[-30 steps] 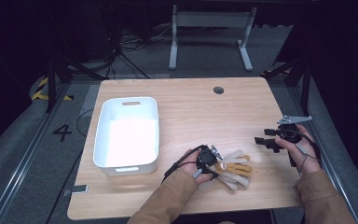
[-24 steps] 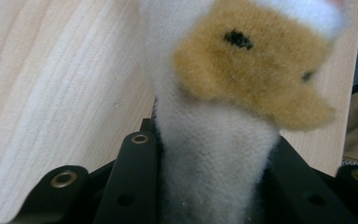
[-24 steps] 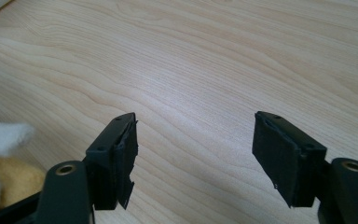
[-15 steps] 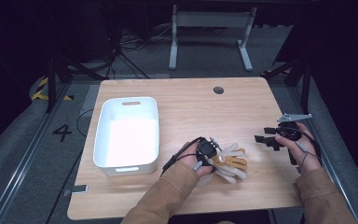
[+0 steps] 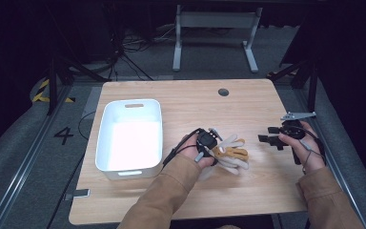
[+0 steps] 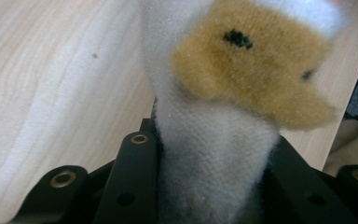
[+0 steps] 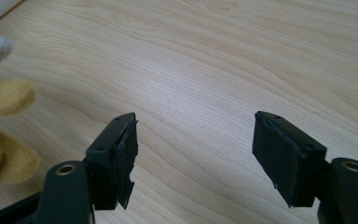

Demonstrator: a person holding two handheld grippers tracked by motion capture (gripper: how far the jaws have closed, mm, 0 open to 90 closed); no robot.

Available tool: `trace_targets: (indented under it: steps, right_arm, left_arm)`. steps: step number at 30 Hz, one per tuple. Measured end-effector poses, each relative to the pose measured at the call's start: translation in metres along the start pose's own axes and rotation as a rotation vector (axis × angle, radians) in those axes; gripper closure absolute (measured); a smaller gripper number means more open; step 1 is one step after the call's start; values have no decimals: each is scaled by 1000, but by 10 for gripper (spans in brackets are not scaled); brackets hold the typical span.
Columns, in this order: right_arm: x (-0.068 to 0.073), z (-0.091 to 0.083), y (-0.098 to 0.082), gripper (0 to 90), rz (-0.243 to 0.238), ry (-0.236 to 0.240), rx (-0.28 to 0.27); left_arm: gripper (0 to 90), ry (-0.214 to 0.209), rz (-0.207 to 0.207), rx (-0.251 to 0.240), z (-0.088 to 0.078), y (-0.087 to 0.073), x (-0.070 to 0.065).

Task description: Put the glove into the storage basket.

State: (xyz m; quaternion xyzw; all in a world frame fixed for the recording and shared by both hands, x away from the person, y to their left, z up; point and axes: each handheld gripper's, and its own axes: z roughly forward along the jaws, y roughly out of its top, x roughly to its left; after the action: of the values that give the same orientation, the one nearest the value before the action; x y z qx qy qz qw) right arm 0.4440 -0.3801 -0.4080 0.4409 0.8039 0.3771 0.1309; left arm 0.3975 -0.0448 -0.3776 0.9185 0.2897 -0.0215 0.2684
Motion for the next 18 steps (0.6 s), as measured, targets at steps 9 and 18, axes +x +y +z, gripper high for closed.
trace_targets:
  steps: [9, 18]
  right_arm:
    - [-5, 1, 0, 341, 36, -36, 41]
    - [-10, 13, 8, 369, 20, -37, 65]
  left_arm:
    - [715, 36, -50, -13, -11, 7, 15]
    - [712, 62, -134, -4, -21, 7, 28]
